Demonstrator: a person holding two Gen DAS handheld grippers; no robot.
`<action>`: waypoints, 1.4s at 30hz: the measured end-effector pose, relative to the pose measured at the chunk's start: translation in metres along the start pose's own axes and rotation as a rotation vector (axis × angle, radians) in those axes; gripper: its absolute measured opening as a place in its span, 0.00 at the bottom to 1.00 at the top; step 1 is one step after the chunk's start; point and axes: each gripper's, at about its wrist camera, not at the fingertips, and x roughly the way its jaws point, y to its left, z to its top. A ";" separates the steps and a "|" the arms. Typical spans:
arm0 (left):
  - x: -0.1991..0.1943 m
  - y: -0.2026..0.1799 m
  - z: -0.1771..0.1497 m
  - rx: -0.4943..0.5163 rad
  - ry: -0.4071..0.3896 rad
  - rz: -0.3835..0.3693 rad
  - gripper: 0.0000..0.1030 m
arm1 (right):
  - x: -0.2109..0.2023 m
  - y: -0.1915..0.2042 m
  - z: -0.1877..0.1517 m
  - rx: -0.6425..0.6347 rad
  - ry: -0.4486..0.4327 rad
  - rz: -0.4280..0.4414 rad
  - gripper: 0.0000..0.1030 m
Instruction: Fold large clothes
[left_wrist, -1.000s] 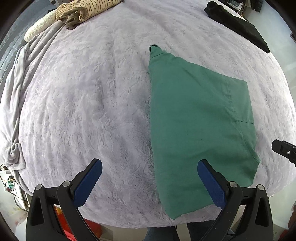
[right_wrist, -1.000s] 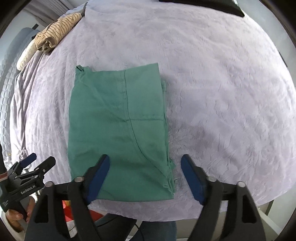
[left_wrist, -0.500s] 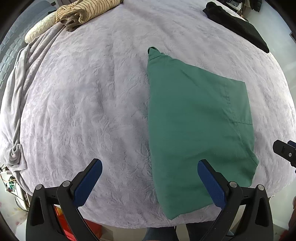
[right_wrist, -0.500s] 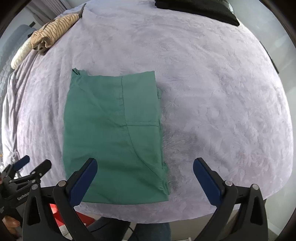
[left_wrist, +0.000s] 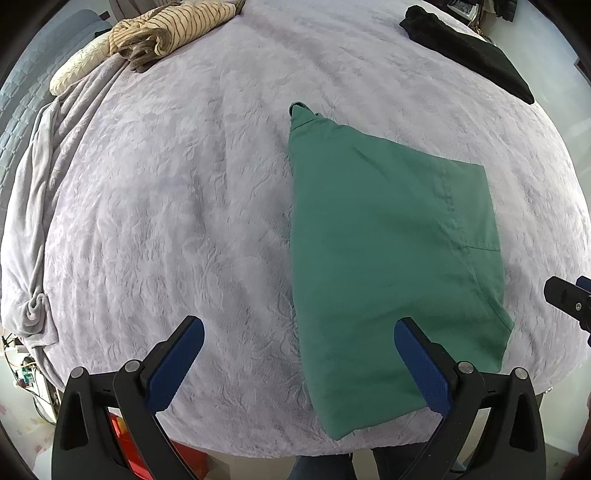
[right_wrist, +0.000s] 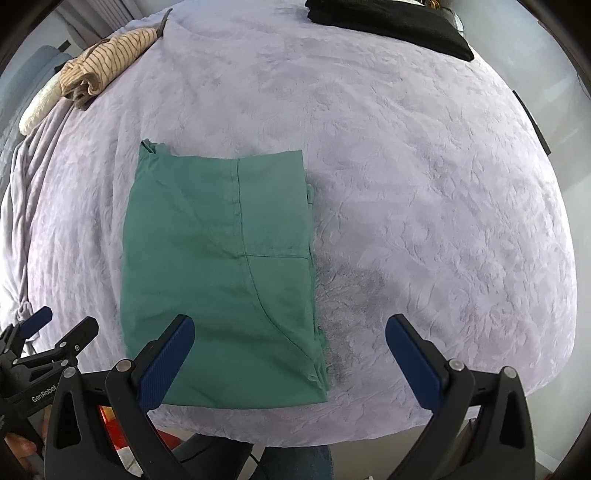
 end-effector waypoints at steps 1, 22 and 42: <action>0.000 -0.001 0.001 0.001 -0.001 0.000 1.00 | 0.000 0.000 0.000 0.001 0.001 0.002 1.00; -0.002 -0.002 0.003 0.003 -0.010 0.004 1.00 | 0.000 0.003 0.001 -0.002 0.002 0.002 1.00; -0.002 -0.001 0.004 0.003 -0.008 0.005 1.00 | 0.002 0.004 0.004 -0.007 0.008 0.001 1.00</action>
